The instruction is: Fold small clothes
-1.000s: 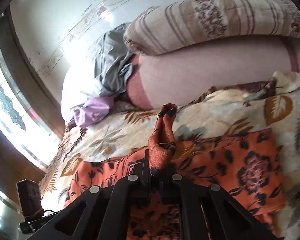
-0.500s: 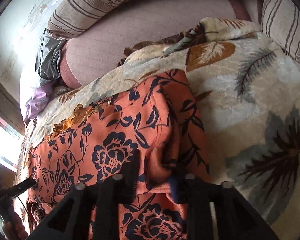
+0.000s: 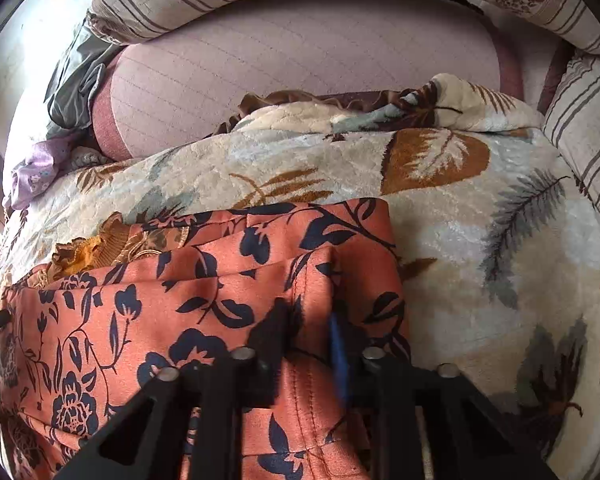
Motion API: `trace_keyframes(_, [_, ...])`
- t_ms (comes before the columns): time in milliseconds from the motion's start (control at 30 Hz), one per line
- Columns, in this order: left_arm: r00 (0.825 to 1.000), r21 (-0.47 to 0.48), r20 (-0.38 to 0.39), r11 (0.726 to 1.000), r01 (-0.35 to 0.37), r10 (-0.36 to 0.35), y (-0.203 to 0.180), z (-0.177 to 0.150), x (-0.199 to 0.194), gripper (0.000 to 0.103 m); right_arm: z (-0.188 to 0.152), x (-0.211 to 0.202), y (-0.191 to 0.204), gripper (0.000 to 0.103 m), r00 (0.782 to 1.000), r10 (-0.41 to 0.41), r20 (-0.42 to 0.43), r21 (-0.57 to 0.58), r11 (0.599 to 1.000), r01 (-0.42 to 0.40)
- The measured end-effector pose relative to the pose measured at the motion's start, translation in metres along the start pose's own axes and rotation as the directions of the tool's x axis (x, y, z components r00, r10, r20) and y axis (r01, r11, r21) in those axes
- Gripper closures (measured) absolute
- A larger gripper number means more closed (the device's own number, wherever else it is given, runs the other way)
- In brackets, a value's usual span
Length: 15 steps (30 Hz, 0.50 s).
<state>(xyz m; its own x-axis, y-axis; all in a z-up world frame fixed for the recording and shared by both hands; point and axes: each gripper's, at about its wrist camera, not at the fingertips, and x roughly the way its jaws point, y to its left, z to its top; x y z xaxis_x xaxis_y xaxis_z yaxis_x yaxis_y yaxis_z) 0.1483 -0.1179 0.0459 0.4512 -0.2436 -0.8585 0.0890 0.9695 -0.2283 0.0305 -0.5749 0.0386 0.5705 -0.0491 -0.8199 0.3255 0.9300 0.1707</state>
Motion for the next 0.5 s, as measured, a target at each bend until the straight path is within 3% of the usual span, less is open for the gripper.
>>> trace_keyframes(33, [1.0,0.011,-0.004,1.0,0.004,-0.004,-0.002,0.0,0.004,0.071,0.001,-0.004,0.002,0.09,1.0,-0.001,0.009,-0.008,1.0,0.001])
trace_keyframes(133, [1.0,0.042,0.021,0.999,-0.008,0.007,-0.012,0.001,0.0,0.088,0.007,-0.019,0.007,0.091,0.999,0.0,0.047,-0.035,0.999,0.001])
trace_keyframes(233, [0.997,0.059,0.071,0.998,-0.005,0.001,-0.019,0.003,-0.013,0.089,0.019,-0.038,0.007,0.091,0.994,0.023,0.109,-0.035,0.999,-0.019])
trace_keyframes(367, [0.994,0.005,0.109,1.0,0.014,-0.014,-0.012,0.01,-0.017,0.089,0.029,-0.05,0.001,0.091,0.981,0.0,0.194,-0.02,1.0,0.004])
trace_keyframes(500, [0.996,0.0,0.077,0.999,-0.043,0.043,-0.009,0.008,0.005,0.089,0.02,-0.021,-0.008,0.091,0.989,-0.008,0.149,0.015,1.0,0.006])
